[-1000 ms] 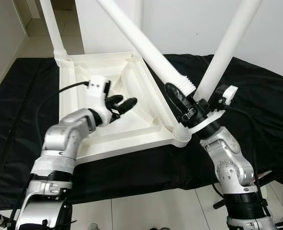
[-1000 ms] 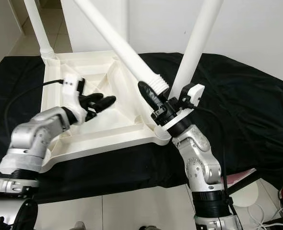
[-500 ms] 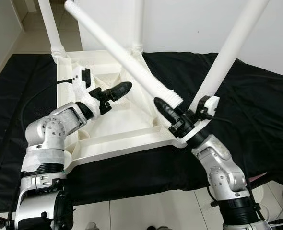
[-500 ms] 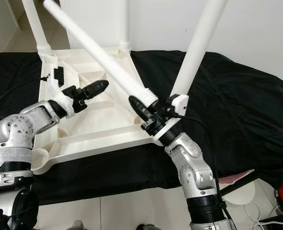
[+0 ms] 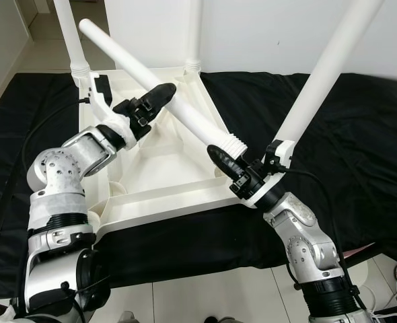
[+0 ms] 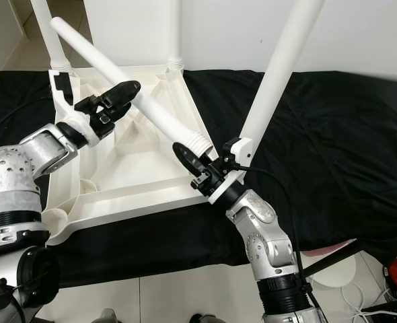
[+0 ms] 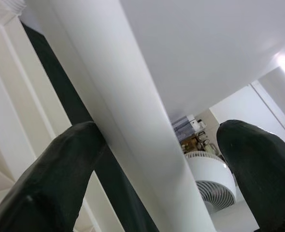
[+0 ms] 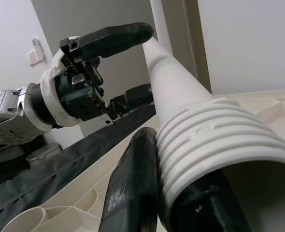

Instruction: Building children table

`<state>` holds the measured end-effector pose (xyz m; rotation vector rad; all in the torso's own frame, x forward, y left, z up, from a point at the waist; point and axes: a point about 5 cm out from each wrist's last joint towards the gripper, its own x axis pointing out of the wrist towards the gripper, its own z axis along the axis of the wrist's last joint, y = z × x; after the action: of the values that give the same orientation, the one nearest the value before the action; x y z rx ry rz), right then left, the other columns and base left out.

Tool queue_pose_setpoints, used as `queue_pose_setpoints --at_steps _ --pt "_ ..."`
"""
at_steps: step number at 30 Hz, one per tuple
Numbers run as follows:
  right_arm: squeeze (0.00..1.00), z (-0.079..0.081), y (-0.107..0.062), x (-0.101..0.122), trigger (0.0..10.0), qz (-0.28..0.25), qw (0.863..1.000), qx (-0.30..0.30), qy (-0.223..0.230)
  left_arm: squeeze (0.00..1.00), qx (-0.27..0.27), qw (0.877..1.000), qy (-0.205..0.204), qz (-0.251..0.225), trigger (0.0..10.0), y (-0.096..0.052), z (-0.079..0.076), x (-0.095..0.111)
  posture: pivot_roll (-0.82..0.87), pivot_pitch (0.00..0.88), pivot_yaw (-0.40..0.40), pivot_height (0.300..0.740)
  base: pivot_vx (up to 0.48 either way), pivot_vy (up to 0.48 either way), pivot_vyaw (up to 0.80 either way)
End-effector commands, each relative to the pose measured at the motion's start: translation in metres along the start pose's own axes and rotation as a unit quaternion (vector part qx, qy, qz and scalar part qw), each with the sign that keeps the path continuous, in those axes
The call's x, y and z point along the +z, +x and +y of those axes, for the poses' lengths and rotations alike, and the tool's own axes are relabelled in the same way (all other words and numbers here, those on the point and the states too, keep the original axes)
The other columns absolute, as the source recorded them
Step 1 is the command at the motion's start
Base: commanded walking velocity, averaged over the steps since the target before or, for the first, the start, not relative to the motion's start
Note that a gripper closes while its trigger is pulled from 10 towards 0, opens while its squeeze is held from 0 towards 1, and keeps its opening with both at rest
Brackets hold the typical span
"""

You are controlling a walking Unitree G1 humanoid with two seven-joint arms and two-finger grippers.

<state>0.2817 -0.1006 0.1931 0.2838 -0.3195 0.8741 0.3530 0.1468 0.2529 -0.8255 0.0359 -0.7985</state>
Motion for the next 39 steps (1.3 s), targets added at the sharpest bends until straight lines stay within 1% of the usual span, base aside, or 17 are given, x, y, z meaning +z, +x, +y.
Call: queue_pose_setpoints --at_steps 1,7,9,12,13,14,16,17,18,21,22,23,24,25,26,33,39 --pt "0.00 0.002 0.000 -0.001 10.0 -0.001 1.000 0.008 -0.006 0.00 0.006 1.000 0.000 0.011 10.0 0.006 0.000 -0.004 0.09 0.072 -0.063 0.740 0.000 0.000 0.00" --pt "0.00 0.005 0.000 -0.004 10.0 0.004 1.000 0.019 -0.004 0.00 0.018 1.000 -0.004 0.011 10.0 0.010 0.003 -0.005 0.09 0.072 -0.061 0.740 0.000 0.000 0.00" --pt "0.00 0.008 -0.004 -0.008 10.0 0.016 0.999 0.029 -0.005 0.00 0.039 0.999 -0.008 -0.001 10.0 0.012 0.007 0.001 0.09 0.072 -0.061 0.740 0.000 0.000 0.00" --pt "0.00 0.008 -0.005 -0.009 10.0 0.020 0.999 0.029 -0.006 0.00 0.051 0.999 -0.011 -0.008 10.0 0.013 0.010 0.005 0.09 0.073 -0.061 0.740 0.000 0.000 0.00" --pt "0.00 0.008 -0.006 -0.010 10.0 0.022 0.999 0.029 -0.007 0.00 0.061 0.998 -0.027 -0.018 10.0 0.013 0.012 0.010 0.09 0.075 -0.059 0.740 0.000 0.000 0.00" --pt "0.00 0.008 -0.006 -0.010 10.0 0.022 0.999 0.029 -0.007 0.00 0.061 0.998 -0.027 -0.018 10.0 0.013 0.012 0.010 0.09 0.075 -0.059 0.740 0.000 0.000 0.00" --pt "0.00 0.008 -0.008 -0.012 10.0 0.026 0.999 0.028 -0.006 0.00 0.090 0.993 -0.052 -0.049 10.0 0.011 0.019 0.025 0.09 0.078 -0.059 0.740 0.000 0.000 0.00" --pt "0.00 0.009 -0.008 -0.012 10.0 0.027 0.999 0.029 -0.006 0.00 0.100 0.992 -0.058 -0.058 10.0 0.010 0.021 0.030 0.09 0.078 -0.059 0.740 0.000 0.000 0.00" --pt "0.00 0.009 -0.008 -0.012 10.0 0.027 0.999 0.029 -0.006 0.00 0.100 0.992 -0.058 -0.058 10.0 0.010 0.021 0.030 0.09 0.078 -0.059 0.740 0.000 0.000 0.00" --pt "0.00 0.009 -0.009 -0.013 10.0 0.029 0.999 0.028 -0.006 0.00 0.123 0.988 -0.067 -0.069 10.0 0.007 0.027 0.037 0.09 0.079 -0.058 0.740 0.000 0.000 0.00" --pt "0.00 0.009 -0.009 -0.014 10.0 0.029 0.999 0.028 -0.006 0.00 0.132 0.986 -0.072 -0.072 9.0 0.006 0.030 0.038 0.09 0.079 -0.058 0.740 0.000 0.000 0.00" --pt "0.00 0.009 -0.009 -0.014 10.0 0.029 0.999 0.028 -0.006 0.00 0.132 0.986 -0.072 -0.072 9.0 0.006 0.030 0.038 0.09 0.079 -0.058 0.740 0.000 0.000 0.00" --pt "0.00 0.009 -0.009 -0.014 10.0 0.029 0.999 0.028 -0.007 0.00 0.139 0.984 -0.079 -0.079 0.3 0.004 0.033 0.038 0.09 0.080 -0.057 0.740 0.000 0.000 0.00" --pt "0.00 0.009 -0.010 -0.014 10.0 0.029 0.999 0.028 -0.007 0.00 0.145 0.982 -0.084 -0.084 0.3 0.003 0.035 0.037 0.09 0.080 -0.057 0.740 0.000 0.000 0.00" --pt "0.00 0.009 -0.009 -0.014 10.0 0.029 0.999 0.028 -0.008 0.00 0.147 0.981 -0.090 -0.089 0.0 0.003 0.036 0.037 0.09 0.080 -0.057 0.740 0.000 0.000 0.00" --pt "0.00 0.010 -0.009 -0.013 10.0 0.027 0.999 0.028 -0.010 0.00 0.147 0.980 -0.097 -0.093 0.0 0.003 0.037 0.037 0.09 0.079 -0.059 0.740 0.000 0.000 0.00" --pt "0.00 0.009 -0.008 -0.014 10.0 0.028 0.999 0.025 -0.011 0.00 0.132 0.981 -0.103 -0.100 0.0 0.005 0.035 0.041 0.09 0.079 -0.063 0.740 0.000 0.000 0.00"
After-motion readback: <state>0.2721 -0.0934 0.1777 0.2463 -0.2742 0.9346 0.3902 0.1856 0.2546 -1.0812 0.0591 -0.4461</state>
